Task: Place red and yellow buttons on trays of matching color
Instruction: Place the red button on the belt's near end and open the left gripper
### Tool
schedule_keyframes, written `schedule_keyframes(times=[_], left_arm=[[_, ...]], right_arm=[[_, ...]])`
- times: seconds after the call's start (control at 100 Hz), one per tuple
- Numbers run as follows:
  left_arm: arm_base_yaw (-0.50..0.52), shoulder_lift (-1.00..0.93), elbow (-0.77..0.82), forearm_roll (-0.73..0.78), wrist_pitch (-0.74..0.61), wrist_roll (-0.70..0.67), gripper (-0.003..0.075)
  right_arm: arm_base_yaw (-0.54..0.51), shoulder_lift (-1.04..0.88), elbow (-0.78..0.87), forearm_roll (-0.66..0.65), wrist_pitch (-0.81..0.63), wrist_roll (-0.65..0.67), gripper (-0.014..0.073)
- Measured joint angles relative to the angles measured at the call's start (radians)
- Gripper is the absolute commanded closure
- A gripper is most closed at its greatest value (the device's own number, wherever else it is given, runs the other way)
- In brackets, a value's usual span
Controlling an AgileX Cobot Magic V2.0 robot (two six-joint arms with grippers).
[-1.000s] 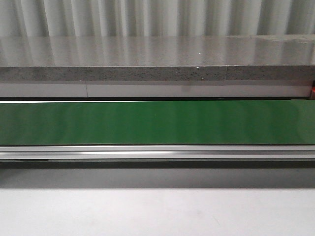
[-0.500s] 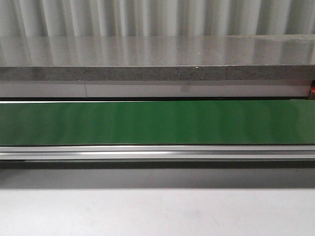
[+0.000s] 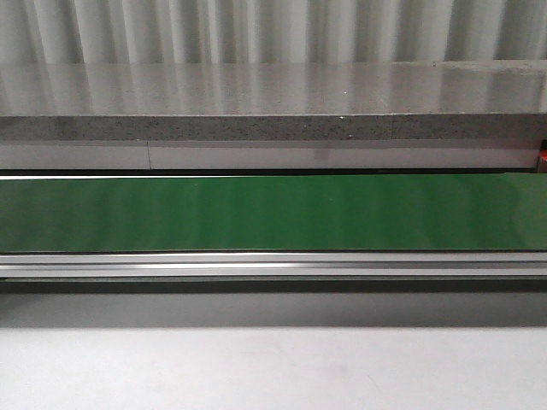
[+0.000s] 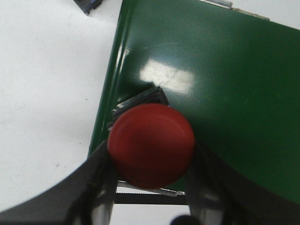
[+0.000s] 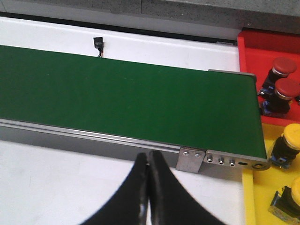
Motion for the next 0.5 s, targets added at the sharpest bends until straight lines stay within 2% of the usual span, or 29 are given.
schedule_keyframes(times=[0.11,0.28,0.33,0.5], left_arm=[[-0.002,0.016,0.000,-0.002,0.000,0.004,0.0493],[-0.002,0.028,-0.004,-0.050,-0.005,0.031,0.0256],[-0.002,0.031,-0.004,-0.066,-0.007,0.034,0.0211],[-0.002,0.031,-0.036,-0.085,-0.007,0.038,0.0190]], right_arm=[[0.000,0.000,0.000,0.000,0.000,0.000,0.0652],[0.000,0.000,0.000,0.000,0.000,0.000,0.0652],[0.000,0.000,0.000,0.000,0.000,0.000,0.0652],[0.000,0.000,0.000,0.000,0.000,0.000,0.0652]])
